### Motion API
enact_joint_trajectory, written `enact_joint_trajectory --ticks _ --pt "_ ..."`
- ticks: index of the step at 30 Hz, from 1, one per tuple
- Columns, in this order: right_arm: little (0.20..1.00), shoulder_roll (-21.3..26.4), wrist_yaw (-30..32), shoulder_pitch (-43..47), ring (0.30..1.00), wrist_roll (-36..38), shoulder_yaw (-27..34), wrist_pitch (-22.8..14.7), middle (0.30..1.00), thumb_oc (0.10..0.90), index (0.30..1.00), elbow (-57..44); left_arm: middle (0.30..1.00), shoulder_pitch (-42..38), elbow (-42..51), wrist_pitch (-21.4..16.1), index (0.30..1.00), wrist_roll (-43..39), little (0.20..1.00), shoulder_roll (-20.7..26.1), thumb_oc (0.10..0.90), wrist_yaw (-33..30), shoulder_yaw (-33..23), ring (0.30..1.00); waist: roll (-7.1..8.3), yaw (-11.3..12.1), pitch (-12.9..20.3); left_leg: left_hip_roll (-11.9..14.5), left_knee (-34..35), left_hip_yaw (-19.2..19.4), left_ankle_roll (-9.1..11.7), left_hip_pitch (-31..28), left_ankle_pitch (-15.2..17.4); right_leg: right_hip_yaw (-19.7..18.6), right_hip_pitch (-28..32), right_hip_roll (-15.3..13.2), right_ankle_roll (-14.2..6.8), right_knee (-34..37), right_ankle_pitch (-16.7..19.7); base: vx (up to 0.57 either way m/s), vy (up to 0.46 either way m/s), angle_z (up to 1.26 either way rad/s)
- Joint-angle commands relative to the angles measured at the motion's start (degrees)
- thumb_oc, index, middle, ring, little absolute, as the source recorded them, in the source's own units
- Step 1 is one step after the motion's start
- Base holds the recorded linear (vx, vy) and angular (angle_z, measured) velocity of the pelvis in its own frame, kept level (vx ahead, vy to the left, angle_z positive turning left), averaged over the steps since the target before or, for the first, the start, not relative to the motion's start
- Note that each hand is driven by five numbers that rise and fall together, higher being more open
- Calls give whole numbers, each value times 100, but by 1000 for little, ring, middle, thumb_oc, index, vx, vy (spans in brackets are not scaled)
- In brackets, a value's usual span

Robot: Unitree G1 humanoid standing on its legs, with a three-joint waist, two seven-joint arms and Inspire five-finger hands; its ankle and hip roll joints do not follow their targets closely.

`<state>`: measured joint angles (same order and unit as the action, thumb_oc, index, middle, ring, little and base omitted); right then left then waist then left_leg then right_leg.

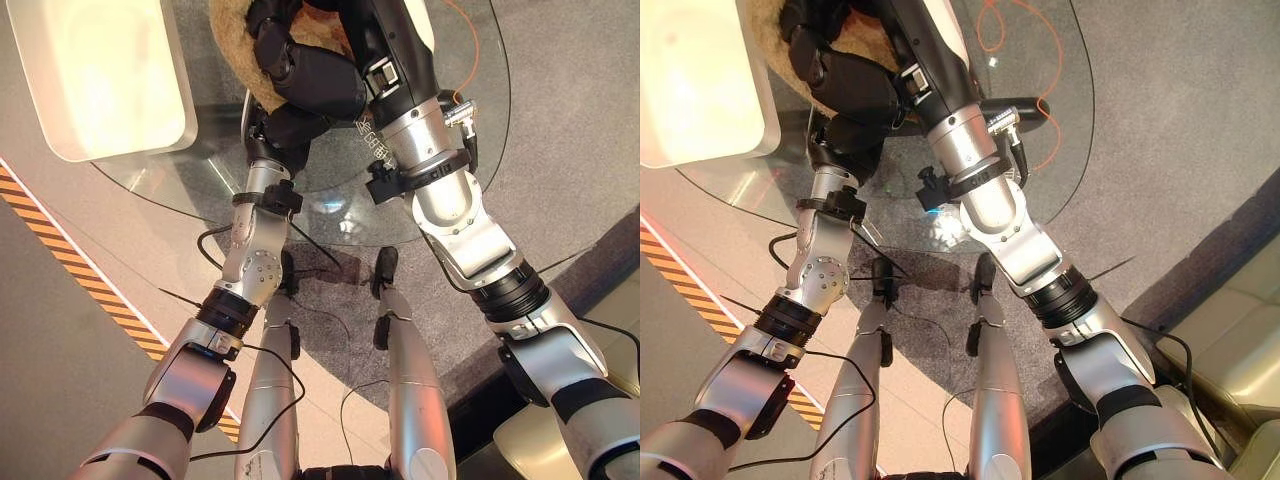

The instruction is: Wipe the table with a cloth and put it in the basket.

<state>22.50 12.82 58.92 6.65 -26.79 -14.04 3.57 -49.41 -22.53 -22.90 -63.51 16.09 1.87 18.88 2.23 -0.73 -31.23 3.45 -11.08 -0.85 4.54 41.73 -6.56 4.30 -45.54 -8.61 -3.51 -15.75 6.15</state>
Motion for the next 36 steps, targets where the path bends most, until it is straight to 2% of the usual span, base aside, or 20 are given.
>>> enact_joint_trajectory --ticks 1,36 --pt "900 -532 -56 460 900 -14 219 -1039 900 800 900 -906 300 -519 588 -461 300 147 200 -274 100 595 -46 300 -127 -14 143 -91 -206 278 -252 20 117 30 384 26 -59 146 -121 0 0 0" --pt "900 -571 -13 426 900 -51 255 -1096 900 800 900 -838 300 -544 501 -519 300 219 200 -280 100 571 -135 300 -132 -17 143 -98 -200 272 -248 -24 125 37 424 42 -38 138 -144 0 0 0"
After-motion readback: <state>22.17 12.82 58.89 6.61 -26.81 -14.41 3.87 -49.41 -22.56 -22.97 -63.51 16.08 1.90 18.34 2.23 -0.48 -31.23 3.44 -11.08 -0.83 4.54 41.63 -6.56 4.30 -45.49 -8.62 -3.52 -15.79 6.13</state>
